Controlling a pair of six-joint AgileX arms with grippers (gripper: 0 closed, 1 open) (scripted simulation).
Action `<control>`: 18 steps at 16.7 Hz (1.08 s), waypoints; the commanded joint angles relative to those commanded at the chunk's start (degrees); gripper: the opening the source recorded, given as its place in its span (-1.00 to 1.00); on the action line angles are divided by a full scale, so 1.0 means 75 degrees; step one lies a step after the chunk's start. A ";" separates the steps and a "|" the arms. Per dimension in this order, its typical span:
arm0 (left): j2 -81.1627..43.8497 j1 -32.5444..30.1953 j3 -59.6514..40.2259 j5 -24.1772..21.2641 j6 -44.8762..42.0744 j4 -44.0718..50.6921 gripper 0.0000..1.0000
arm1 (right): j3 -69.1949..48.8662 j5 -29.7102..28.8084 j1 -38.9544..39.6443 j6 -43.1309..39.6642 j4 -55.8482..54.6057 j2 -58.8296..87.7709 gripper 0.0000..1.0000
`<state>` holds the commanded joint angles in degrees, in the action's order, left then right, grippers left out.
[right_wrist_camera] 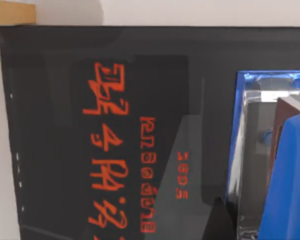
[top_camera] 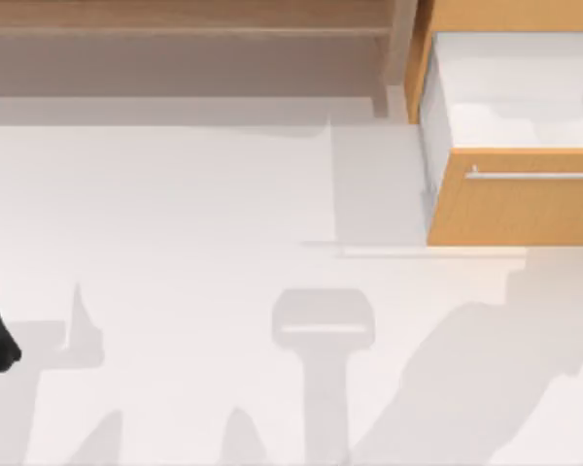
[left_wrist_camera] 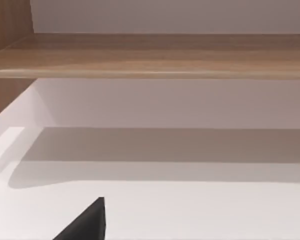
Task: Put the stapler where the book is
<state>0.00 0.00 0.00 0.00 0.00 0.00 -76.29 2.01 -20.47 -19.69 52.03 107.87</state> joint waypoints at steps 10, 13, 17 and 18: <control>0.0000 0.0000 0.0000 0.0000 0.0000 0.0000 1.00 | 0.0350 -0.0001 0.0013 0.0002 -0.0581 0.0255 -0.70; 0.0000 0.0000 0.0000 0.0000 0.0000 0.0000 1.00 | 0.0350 -0.0001 0.0013 0.0002 -0.0581 0.0255 -0.25; 0.0000 0.0000 0.0000 0.0000 0.0000 0.0000 1.00 | 0.0350 -0.0001 0.0013 0.0002 -0.0581 0.0255 0.36; 0.0000 0.0000 0.0000 0.0000 0.0000 0.0000 1.00 | 0.0350 -0.0001 0.0013 0.0002 -0.0581 0.0255 0.51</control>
<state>0.00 0.00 0.00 0.00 0.00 0.00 -73.66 2.00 -20.37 -19.68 47.67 109.78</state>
